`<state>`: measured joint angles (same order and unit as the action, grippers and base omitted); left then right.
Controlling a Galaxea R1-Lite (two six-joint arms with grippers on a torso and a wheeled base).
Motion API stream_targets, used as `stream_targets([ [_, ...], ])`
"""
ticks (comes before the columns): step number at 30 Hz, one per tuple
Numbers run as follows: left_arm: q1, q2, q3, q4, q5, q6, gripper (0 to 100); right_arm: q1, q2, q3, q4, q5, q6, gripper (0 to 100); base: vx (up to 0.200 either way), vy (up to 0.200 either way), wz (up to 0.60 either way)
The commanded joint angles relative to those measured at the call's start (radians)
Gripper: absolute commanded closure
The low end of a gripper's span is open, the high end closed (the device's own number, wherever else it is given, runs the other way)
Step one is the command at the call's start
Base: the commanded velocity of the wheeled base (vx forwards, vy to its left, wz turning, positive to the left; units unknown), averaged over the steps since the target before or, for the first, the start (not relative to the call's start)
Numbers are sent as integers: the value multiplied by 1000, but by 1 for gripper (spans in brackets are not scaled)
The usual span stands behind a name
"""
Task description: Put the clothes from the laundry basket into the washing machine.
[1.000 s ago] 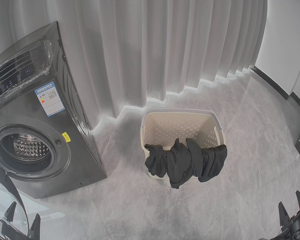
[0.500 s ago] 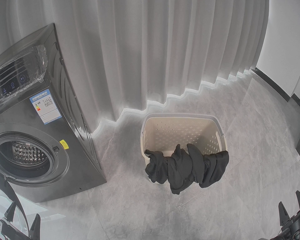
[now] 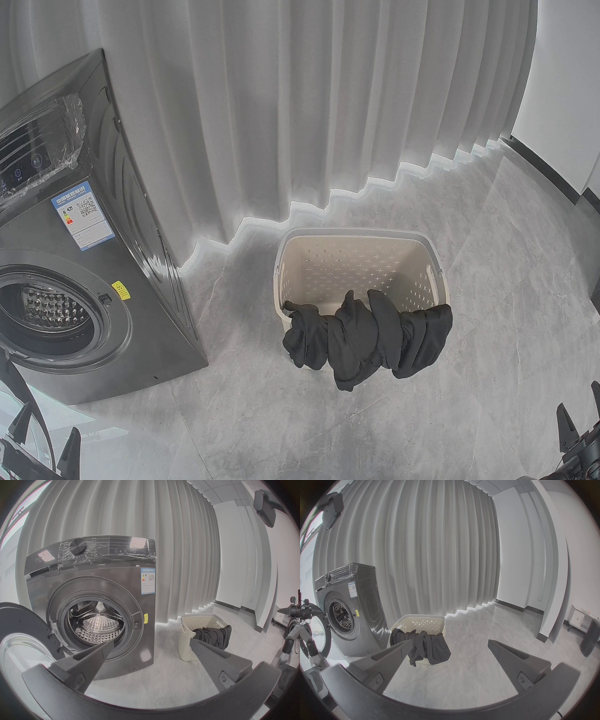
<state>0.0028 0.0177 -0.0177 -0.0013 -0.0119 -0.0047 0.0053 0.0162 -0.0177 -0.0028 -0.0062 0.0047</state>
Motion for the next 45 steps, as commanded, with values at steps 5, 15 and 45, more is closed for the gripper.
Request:
stream_targets([
  [5, 0, -15, 18, 0, 0, 0, 0, 1, -4, 18, 0, 0, 0, 0, 0, 0, 0],
  [15, 0, -15, 18, 0, 0, 0, 0, 1, -5, 18, 0, 0, 0, 0, 0, -120, 0],
  [45, 0, -15, 18, 0, 0, -1, 0, -1, -4, 18, 0, -1, -3, 0, 40, 0, 0],
])
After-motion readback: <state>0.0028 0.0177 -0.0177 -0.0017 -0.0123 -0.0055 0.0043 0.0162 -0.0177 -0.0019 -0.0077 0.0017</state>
